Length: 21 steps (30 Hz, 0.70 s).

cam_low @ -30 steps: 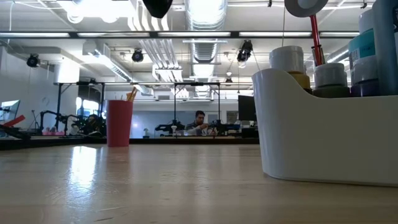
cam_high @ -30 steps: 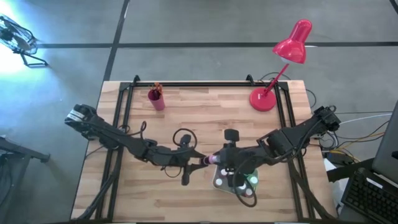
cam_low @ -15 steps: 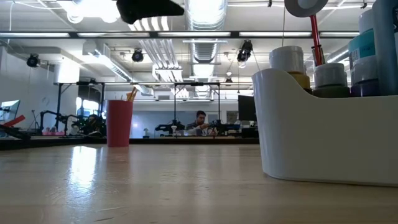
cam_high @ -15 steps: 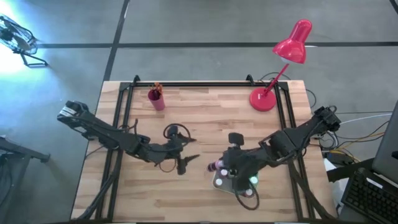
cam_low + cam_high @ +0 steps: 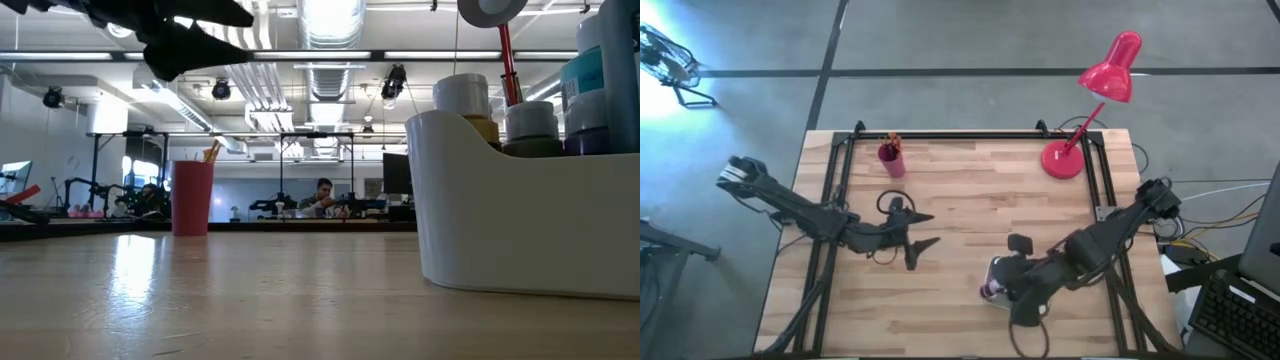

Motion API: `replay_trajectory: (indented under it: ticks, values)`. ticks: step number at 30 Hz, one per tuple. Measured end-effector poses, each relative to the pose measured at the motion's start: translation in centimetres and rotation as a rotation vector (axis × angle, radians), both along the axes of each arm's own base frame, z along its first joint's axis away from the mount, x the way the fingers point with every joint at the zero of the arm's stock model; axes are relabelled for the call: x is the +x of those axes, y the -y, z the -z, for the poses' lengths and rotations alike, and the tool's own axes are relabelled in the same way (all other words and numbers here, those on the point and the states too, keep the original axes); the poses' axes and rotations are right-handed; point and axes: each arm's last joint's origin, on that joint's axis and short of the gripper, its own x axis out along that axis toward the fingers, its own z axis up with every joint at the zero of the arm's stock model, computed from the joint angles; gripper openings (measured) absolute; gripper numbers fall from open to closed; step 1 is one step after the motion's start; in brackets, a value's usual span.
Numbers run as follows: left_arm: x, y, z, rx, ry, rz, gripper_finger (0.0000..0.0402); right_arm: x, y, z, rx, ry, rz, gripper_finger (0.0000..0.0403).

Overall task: Pick & Place Paint Supplies
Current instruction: Put the light pink paint bottle into the white bin

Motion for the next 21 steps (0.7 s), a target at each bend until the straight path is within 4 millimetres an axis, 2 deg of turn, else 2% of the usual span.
replay_trajectory:
  ticks: [6, 12, 21]
  values:
    - [-0.9, -0.6, 0.1, -0.013, 0.054, -0.006, 0.0303, 1.5, -2.0, 2.0, -0.008, -0.178, 0.001, 0.0111]
    - [-1.2, -0.7, -0.4, -0.001, 0.077, -0.003, 0.0303, 2.8, -3.6, 2.7, -0.085, -0.327, 0.027, 0.0111]
    - [-1.1, -0.7, -0.3, 0.000, 0.072, 0.016, 0.0303, 3.8, -4.4, 3.9, -0.145, -0.434, 0.038, 0.0111]
